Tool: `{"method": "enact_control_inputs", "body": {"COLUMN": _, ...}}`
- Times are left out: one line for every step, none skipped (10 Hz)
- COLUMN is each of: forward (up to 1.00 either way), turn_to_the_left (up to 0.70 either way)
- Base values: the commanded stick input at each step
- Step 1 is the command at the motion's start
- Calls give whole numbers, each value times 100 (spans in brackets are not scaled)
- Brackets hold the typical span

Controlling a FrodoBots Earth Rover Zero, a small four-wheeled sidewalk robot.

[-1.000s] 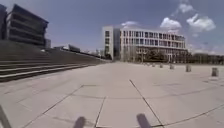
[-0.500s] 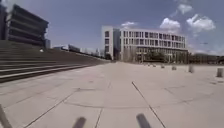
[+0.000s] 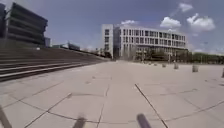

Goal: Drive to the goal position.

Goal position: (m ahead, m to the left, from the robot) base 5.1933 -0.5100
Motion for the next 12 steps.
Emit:
{"method": "enact_control_inputs", "body": {"forward": 70, "turn_to_the_left": 0}}
{"method": "enact_control_inputs", "body": {"forward": 70, "turn_to_the_left": 0}}
{"method": "enact_control_inputs", "body": {"forward": 70, "turn_to_the_left": 0}}
{"method": "enact_control_inputs", "body": {"forward": 70, "turn_to_the_left": 0}}
{"method": "enact_control_inputs", "body": {"forward": 70, "turn_to_the_left": 0}}
{"method": "enact_control_inputs", "body": {"forward": 70, "turn_to_the_left": 0}}
{"method": "enact_control_inputs", "body": {"forward": 70, "turn_to_the_left": 0}}
{"method": "enact_control_inputs", "body": {"forward": 70, "turn_to_the_left": 0}}
{"method": "enact_control_inputs", "body": {"forward": 70, "turn_to_the_left": 0}}
{"method": "enact_control_inputs", "body": {"forward": 70, "turn_to_the_left": 0}}
{"method": "enact_control_inputs", "body": {"forward": 70, "turn_to_the_left": 0}}
{"method": "enact_control_inputs", "body": {"forward": 70, "turn_to_the_left": 0}}
